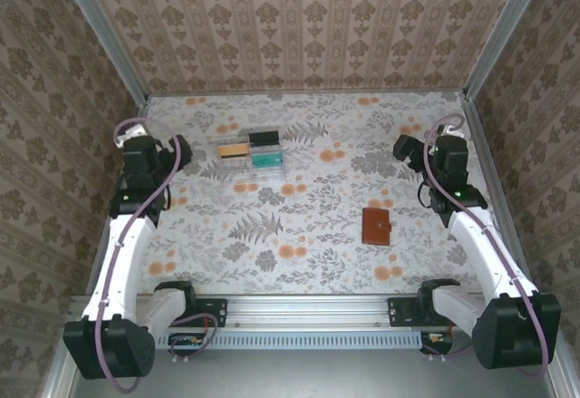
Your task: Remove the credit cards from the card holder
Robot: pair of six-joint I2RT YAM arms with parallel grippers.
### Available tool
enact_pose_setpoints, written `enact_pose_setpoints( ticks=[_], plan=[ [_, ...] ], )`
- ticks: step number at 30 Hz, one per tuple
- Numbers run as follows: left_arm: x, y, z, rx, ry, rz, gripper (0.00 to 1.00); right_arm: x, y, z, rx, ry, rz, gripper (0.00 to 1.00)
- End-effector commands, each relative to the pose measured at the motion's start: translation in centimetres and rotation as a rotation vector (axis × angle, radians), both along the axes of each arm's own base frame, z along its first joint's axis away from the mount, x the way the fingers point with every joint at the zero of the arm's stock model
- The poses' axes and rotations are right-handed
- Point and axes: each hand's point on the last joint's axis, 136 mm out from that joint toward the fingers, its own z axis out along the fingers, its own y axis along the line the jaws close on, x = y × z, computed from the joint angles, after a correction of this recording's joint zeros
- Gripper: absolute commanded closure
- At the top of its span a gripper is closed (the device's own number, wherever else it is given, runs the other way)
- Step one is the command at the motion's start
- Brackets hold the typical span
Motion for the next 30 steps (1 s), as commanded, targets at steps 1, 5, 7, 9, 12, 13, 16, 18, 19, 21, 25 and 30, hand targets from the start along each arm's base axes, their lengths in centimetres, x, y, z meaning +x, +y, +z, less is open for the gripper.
enact_pose_setpoints(
  ticks=[1,5,7,9,12,13,16,18,19,21,25,30],
  plan=[
    [-2.8,-3.9,-3.3,-0.103,0.152,-0.105,0.00,-5.0,1.3,-5.2,0.038,0.305,-0.020,0.00],
    [-3.9,-7.5,-3.8,-0.052,0.192,-0.199,0.00,-8.5,3.4,-8.9,-0.059,0.459,0.021,0.00],
    [-4.5,-9.0,-4.2,-0.039,0.220,-0.232,0.00,-9.6,4.6,-10.5,-0.057,0.495,0.037,0.00],
    [-5.0,-10.1,-4.8,-0.045,0.241,-0.248,0.00,-10.7,5.7,-12.4,-0.032,0.526,0.040,0.00],
    [-5.8,-11.6,-5.5,-0.029,0.254,-0.271,0.00,-11.8,6.7,-14.6,-0.030,0.572,0.043,0.00],
    [-5.9,-11.9,-5.6,-0.023,0.255,-0.281,0.00,-12.0,7.0,-15.2,-0.030,0.585,0.048,0.00],
    [-6.3,-12.9,-5.5,0.008,0.245,-0.323,0.00,-12.0,8.4,-16.7,-0.030,0.611,0.084,0.00],
    [-6.4,-13.3,-5.2,0.018,0.238,-0.344,0.00,-11.9,9.3,-17.3,-0.040,0.628,0.108,0.00],
    [-6.4,-13.4,-5.2,0.022,0.237,-0.350,0.00,-11.7,9.8,-17.5,-0.040,0.624,0.121,0.00],
    [-6.5,-13.5,-5.1,0.025,0.233,-0.359,0.00,-11.3,11.0,-18.1,-0.022,0.626,0.156,0.00],
    [-6.8,-13.5,-5.2,0.029,0.233,-0.368,0.00,-10.7,13.8,-18.4,-0.021,0.647,0.223,0.00],
    [-7.2,-13.5,-5.5,0.025,0.230,-0.375,0.00,-9.8,17.9,-18.3,-0.046,0.638,0.313,0.00]
  ],
)
